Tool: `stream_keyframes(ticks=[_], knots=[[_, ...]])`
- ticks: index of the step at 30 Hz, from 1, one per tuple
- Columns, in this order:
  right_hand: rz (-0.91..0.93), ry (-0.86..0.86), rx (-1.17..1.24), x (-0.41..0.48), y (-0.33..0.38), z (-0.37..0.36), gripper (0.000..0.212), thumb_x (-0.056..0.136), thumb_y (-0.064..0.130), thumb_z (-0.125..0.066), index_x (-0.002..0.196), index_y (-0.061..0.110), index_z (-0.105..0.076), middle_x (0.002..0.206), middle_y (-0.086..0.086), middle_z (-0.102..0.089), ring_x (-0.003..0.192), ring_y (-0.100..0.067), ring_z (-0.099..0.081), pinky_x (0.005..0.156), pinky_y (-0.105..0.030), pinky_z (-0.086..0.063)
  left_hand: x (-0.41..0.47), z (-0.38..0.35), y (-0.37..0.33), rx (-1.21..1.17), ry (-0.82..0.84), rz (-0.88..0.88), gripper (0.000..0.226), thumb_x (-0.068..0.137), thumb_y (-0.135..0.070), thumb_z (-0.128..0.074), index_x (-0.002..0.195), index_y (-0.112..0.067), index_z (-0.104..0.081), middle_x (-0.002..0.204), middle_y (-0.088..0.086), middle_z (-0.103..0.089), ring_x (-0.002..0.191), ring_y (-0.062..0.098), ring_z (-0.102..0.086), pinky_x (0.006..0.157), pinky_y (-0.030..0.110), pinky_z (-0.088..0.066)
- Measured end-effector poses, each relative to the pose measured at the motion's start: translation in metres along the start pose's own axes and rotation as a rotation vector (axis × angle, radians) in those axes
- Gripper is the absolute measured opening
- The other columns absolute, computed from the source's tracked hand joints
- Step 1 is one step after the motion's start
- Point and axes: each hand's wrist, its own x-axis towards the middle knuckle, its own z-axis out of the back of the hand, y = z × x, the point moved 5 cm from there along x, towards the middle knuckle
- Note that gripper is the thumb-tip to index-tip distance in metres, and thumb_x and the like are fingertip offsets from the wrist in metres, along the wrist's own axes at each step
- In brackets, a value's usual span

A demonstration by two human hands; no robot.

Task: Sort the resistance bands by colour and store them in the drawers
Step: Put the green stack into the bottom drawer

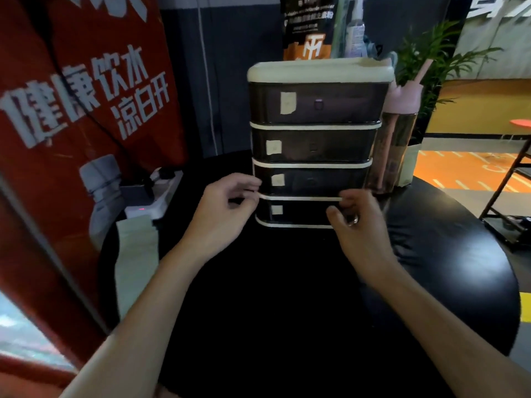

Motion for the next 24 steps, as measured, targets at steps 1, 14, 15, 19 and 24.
stream_keyframes(ticks=[1,14,15,19,24], knots=[[0.035,0.051,0.028,-0.011,0.011,-0.013,0.022,0.088,0.015,-0.068,0.106,0.02,-0.057,0.104,-0.005,-0.059,0.088,-0.011,-0.057,0.081,-0.027,-0.049,-0.007,0.016,-0.009,0.048,0.016,-0.053,0.024,0.094,-0.004,-0.063,0.099,-0.026,-0.07,0.103,-0.009,-0.072,0.096,0.0,-0.067,0.076,0.009,-0.048],[0.441,0.746,-0.146,-0.144,0.114,-0.176,0.053,0.097,0.045,-0.046,0.144,0.025,-0.033,0.148,0.016,-0.024,0.131,-0.012,-0.03,0.11,-0.04,-0.032,-0.054,0.192,0.079,0.535,0.112,0.033,0.028,0.086,-0.021,-0.077,0.106,-0.035,-0.063,0.109,-0.009,-0.061,0.102,0.002,-0.058,0.087,0.018,-0.041],[0.439,0.757,-0.171,-0.145,0.113,-0.181,0.054,0.098,0.046,-0.044,0.146,0.027,-0.03,0.151,0.017,-0.019,0.132,-0.012,-0.028,0.111,-0.041,-0.031,-0.055,0.191,0.083,0.529,0.146,0.009,0.026,0.086,-0.026,-0.078,0.105,-0.036,-0.063,0.109,-0.01,-0.061,0.103,-0.005,-0.056,0.088,0.017,-0.04],[0.409,0.779,-0.181,-0.145,0.109,-0.188,0.051,0.1,0.045,-0.041,0.148,0.033,-0.027,0.152,0.026,-0.013,0.134,-0.006,-0.03,0.114,-0.04,-0.026,-0.052,0.193,0.108,0.477,0.191,0.039,0.051,0.074,-0.056,-0.076,0.119,-0.035,-0.065,0.122,-0.005,-0.06,0.117,0.001,-0.055,0.103,0.026,-0.044],[0.401,0.773,-0.16,-0.145,0.11,-0.186,0.049,0.101,0.042,-0.042,0.147,0.034,-0.028,0.149,0.031,-0.014,0.133,0.003,-0.03,0.107,-0.026,-0.021,-0.044,0.194,0.137,0.336,0.247,0.291,0.069,0.067,-0.073,-0.076,0.128,-0.044,-0.057,0.136,-0.014,-0.057,0.127,0.007,-0.055,0.109,0.035,-0.044]])
